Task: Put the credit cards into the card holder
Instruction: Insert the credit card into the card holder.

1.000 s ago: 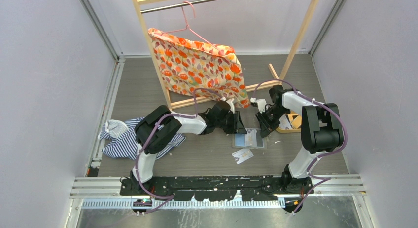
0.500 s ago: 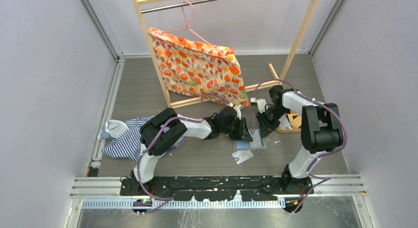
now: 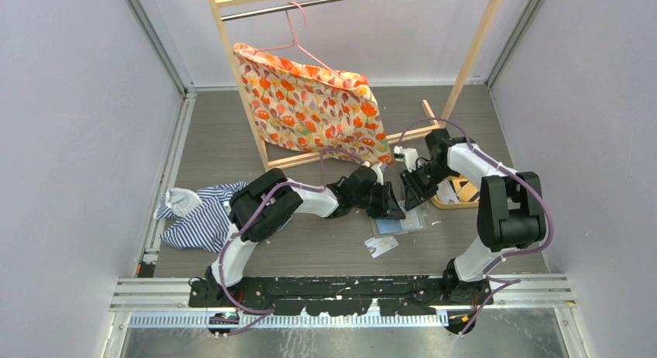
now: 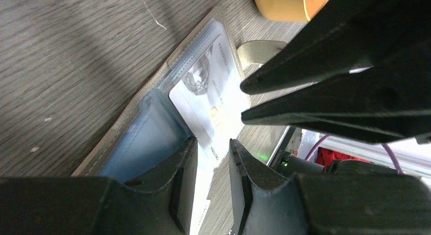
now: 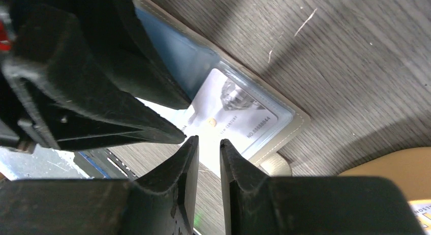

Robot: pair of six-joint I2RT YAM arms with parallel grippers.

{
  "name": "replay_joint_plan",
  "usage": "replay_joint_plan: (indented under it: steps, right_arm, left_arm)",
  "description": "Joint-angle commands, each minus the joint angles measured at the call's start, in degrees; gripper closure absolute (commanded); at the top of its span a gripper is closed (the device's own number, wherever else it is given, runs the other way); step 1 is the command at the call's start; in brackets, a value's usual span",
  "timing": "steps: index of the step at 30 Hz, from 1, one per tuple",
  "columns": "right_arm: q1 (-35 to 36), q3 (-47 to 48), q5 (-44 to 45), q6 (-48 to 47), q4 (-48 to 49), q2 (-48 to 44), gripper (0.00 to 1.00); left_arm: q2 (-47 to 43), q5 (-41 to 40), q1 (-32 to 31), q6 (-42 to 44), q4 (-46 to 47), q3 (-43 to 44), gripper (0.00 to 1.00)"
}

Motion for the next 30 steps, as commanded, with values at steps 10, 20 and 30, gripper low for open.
replay_joint_plan:
  steps: [10,20,30]
  right_arm:
    - [-1.3,-0.02,13.36,3.34,4.94,-2.02,0.81]
    - [1.55,0.27,15.9,4.52,4.57,3.87,0.92]
    - [3.67,1.21,8.93,4.66,2.08,4.81,0.93]
  left_arm:
    - [-0.51,-2.3,-0.07,-2.56,4.2,-0.29,0.67]
    - [1.55,-1.35,-0.13,-3.94,4.67,1.77,0.68]
    - [3.09,-1.02,-0.7,-5.19,5.01,5.33,0.67]
